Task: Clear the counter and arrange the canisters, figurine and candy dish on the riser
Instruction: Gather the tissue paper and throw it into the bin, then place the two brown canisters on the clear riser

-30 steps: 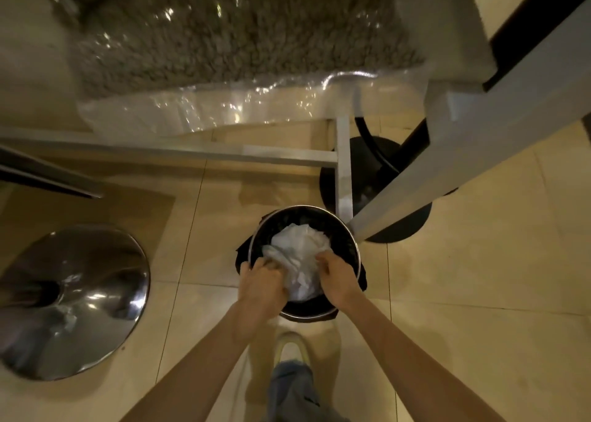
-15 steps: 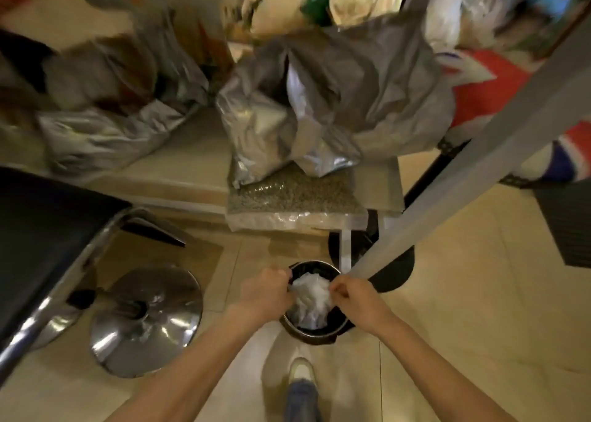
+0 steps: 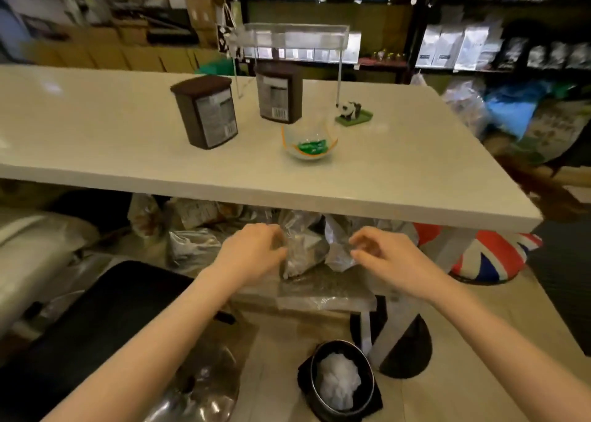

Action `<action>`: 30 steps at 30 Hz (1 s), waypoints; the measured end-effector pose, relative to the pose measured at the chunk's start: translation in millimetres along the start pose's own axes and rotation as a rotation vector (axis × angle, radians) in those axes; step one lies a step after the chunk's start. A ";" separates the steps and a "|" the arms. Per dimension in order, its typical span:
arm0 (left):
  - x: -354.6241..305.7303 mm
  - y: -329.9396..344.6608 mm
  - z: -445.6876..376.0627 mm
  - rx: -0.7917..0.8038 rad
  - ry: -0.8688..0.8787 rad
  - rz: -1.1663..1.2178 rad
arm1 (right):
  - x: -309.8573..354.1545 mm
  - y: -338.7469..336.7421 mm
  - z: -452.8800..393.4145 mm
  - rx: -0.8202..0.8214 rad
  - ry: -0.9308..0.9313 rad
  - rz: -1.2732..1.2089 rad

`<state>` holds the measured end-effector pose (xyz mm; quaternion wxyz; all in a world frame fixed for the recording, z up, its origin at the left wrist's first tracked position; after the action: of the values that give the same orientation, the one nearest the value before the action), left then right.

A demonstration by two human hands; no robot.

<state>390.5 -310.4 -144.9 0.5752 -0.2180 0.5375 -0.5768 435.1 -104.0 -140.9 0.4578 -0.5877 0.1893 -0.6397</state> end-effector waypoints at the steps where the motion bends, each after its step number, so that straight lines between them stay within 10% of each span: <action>1: 0.6 -16.5 4.5 -0.025 0.005 -0.004 | 10.4 -10.1 0.3 -0.011 -0.022 0.010; 17: 70.3 -179.4 -15.0 -0.545 -0.152 0.078 | 124.3 -120.0 -156.7 -0.094 -0.251 0.076; 30: 141.6 -190.5 -95.9 -0.332 -0.139 0.591 | 149.8 -113.7 -303.4 0.216 -0.221 -0.067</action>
<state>190.9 -447.7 -62.3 0.7092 -0.1824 0.6235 -0.2737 129.7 -257.0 -37.6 0.5148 -0.6077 0.0485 -0.6027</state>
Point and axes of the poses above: each hand's wrist, its own z-axis away from the middle knuckle, its own y-axis out of the palm, x = y × z, the point moved 3 cm from there along -z, towards the middle knuckle, and after that the axes turned 14 degrees about x, right-handed, at the moved point
